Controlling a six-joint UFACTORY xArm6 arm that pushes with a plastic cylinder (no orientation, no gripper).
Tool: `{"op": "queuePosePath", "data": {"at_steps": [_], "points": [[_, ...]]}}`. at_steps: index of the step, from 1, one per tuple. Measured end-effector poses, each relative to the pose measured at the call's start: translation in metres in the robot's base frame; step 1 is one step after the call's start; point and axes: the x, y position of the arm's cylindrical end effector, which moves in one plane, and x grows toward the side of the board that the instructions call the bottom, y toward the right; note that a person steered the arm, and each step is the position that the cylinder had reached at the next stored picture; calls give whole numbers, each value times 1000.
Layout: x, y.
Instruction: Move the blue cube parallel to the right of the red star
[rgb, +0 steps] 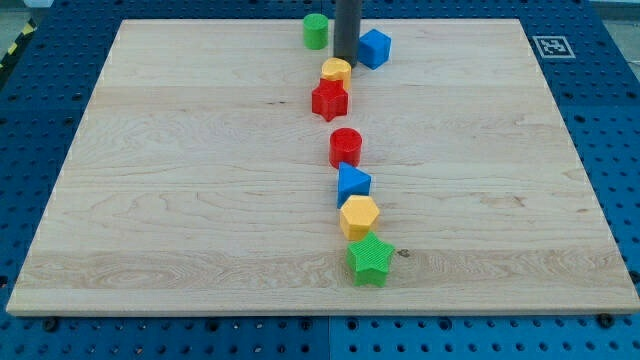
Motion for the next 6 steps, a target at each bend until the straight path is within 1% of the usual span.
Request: {"op": "queuePosePath", "data": {"at_steps": [1, 2, 3, 4, 5, 6], "points": [[-29, 2], [-35, 51], [-31, 80], [-8, 80], [25, 87], [54, 126]]}}
